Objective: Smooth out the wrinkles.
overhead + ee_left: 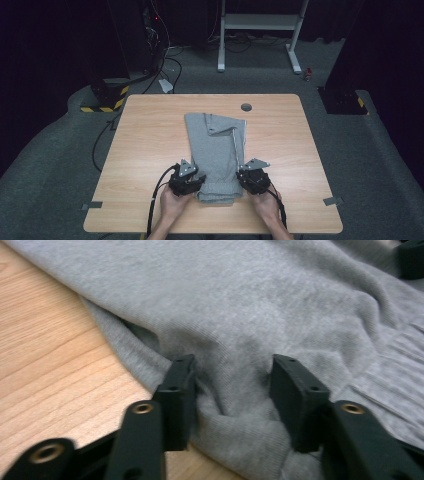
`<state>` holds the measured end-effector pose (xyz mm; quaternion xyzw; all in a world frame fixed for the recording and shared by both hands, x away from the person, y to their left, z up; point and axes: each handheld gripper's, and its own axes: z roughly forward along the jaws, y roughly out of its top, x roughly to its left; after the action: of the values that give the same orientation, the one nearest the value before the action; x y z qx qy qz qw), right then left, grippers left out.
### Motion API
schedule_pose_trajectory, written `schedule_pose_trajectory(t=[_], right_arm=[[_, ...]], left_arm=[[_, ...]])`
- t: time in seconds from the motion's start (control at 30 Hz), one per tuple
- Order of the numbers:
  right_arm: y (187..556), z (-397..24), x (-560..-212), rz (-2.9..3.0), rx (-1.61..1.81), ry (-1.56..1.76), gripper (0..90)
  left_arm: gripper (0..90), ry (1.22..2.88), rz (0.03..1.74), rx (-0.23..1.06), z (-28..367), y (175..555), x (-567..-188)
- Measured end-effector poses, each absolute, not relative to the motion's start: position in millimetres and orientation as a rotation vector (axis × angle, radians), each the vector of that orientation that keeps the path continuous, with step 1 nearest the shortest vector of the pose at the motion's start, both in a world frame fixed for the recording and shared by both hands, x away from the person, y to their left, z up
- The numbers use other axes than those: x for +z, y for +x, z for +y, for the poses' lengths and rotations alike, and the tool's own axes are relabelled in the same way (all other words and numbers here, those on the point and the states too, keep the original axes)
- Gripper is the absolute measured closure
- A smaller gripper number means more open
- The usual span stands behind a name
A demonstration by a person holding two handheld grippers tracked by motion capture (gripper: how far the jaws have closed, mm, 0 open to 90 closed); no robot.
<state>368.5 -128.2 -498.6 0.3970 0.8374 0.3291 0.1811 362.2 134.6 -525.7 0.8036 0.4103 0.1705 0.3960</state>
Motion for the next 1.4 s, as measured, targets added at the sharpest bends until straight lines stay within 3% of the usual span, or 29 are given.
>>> schedule_pose_trajectory(t=[0.27,0.4,0.47,0.6,0.8,0.9,1.13,1.27,1.4], right_arm=[[357,-139,-506,2.401,0.917,1.114,85.7],[351,-145,-500,2.378,0.964,1.106,69.6],[346,-144,-494,2.333,0.935,1.073,64.3],[354,-139,-484,2.287,0.958,1.073,57.1],[386,-126,-480,2.276,0.951,1.141,53.5],[396,-120,-484,2.287,0.911,1.149,58.7],[404,-129,-497,2.335,0.843,1.166,83.7],[398,-145,-499,2.341,0.847,1.169,89.2],[383,-156,-501,2.378,0.859,1.14,88.9]], left_arm=[[74.1,2.061,0.965,0.407,132,346,-525],[75.3,2.051,0.975,0.347,136,340,-519],[66.2,2.039,0.982,0.302,134,342,-509],[49.9,2.015,0.962,0.36,122,354,-493],[45.0,2.071,1.042,0.453,105,384,-493],[45.0,2.08,1.087,0.461,105,391,-500],[46.2,2.152,1.12,0.478,114,393,-513],[45.8,2.129,1.11,0.466,121,386,-517],[45.7,2.155,1.069,0.468,122,369,-516]])
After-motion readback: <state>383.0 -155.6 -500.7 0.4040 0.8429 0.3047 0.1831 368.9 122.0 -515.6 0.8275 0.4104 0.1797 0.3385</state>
